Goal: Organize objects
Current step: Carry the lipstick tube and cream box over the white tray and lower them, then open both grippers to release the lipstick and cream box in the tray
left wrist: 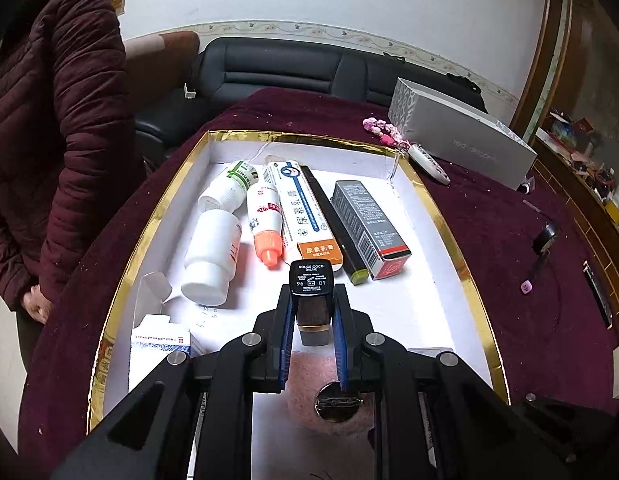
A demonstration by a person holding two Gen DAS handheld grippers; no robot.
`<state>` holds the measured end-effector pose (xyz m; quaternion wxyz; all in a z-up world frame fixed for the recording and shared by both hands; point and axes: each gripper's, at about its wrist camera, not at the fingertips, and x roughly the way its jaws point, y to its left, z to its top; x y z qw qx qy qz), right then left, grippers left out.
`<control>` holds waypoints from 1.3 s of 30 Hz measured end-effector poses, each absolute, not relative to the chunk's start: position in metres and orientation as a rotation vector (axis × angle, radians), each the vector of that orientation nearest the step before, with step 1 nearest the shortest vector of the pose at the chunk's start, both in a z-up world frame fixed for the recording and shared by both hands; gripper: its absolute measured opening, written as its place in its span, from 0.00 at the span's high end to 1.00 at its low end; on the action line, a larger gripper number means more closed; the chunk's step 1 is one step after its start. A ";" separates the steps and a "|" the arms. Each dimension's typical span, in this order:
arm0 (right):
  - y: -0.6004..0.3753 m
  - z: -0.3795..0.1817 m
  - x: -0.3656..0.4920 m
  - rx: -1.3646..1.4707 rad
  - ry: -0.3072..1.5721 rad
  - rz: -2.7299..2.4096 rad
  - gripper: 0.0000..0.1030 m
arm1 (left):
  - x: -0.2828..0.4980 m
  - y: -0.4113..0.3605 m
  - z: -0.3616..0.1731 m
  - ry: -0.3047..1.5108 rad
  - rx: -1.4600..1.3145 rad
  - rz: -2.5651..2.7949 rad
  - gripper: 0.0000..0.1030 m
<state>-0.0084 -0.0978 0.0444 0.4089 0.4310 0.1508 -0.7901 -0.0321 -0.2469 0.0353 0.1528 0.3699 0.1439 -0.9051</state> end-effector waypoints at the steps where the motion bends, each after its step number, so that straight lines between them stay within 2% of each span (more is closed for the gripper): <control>1: -0.099 0.044 -0.008 1.084 0.394 -1.994 0.69 | -0.032 -0.248 0.035 0.423 1.061 -2.600 0.86; 19: -0.107 0.041 -0.011 1.088 0.473 -2.015 0.68 | -0.038 -0.257 0.029 0.489 1.075 -2.599 0.86; 21: -0.106 0.043 -0.011 1.083 0.469 -2.020 0.67 | -0.037 -0.258 0.030 0.499 1.070 -2.596 0.86; 25: -0.105 0.046 -0.012 1.081 0.458 -2.031 0.59 | -0.038 -0.258 0.030 0.502 1.076 -2.594 0.85; 39: -0.086 0.069 -0.026 0.997 0.364 -2.150 0.59 | -0.036 -0.255 0.033 0.491 1.055 -2.603 0.85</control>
